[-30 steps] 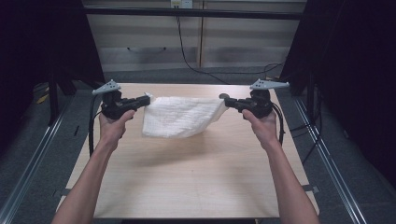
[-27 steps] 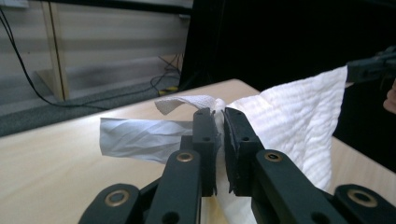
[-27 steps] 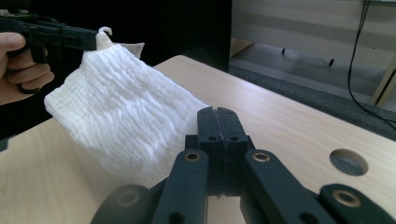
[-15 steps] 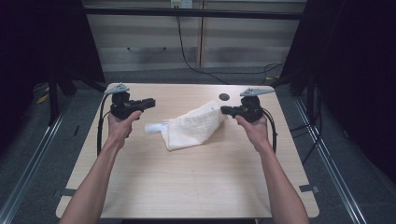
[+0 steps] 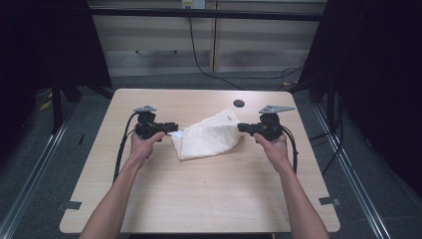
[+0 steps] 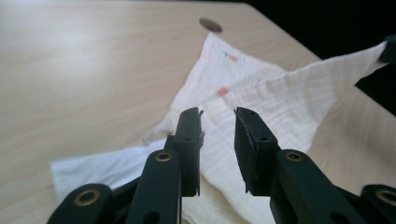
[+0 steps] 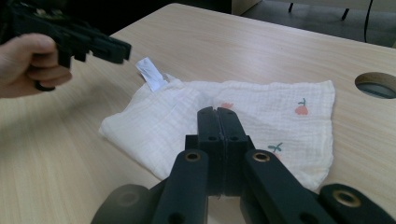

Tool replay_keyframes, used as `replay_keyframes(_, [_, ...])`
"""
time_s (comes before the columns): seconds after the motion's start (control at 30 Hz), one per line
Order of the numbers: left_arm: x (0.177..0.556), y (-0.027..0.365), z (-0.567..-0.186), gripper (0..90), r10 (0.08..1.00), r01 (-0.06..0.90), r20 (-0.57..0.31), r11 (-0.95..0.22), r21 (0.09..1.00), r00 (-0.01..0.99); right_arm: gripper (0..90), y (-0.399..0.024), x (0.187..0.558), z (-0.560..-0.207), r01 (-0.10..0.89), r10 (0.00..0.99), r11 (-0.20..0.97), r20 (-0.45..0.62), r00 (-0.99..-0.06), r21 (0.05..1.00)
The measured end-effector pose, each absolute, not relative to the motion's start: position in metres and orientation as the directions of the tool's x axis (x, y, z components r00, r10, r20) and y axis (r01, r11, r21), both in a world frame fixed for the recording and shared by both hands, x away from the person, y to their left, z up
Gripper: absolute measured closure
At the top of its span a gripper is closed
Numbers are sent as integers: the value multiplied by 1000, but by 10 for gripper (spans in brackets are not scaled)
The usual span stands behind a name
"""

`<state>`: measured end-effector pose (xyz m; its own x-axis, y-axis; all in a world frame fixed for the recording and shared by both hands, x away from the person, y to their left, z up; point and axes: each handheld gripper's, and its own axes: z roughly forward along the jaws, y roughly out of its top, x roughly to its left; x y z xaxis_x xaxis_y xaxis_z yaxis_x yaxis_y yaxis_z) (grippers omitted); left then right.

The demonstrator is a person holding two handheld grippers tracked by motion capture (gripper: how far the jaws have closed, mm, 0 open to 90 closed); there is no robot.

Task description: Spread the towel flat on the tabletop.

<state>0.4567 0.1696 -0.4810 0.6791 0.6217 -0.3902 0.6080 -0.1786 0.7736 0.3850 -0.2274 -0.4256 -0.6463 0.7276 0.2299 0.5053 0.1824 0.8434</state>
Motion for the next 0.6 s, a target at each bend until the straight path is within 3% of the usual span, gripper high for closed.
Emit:
replay_keyframes(0.13, [460, 159, -495, 705, 617, 626, -409, -179, 759, 672, 899, -230, 383, -428, 504, 725, 177, 235, -648, 845])
replay_keyframes(0.4, [468, 141, -508, 698, 653, 628, -362, -228, 744, 666, 899, -233, 379, -428, 506, 720, 179, 238, -652, 844])
replay_keyframes(0.53, [467, 130, -513, 770, 671, 622, -310, -289, 727, 674, 899, -235, 378, -427, 505, 718, 181, 237, -654, 844])
replay_keyframes(0.6, [466, 129, -515, 848, 686, 621, -300, -282, 731, 663, 899, -237, 378, -427, 509, 721, 176, 241, -649, 842])
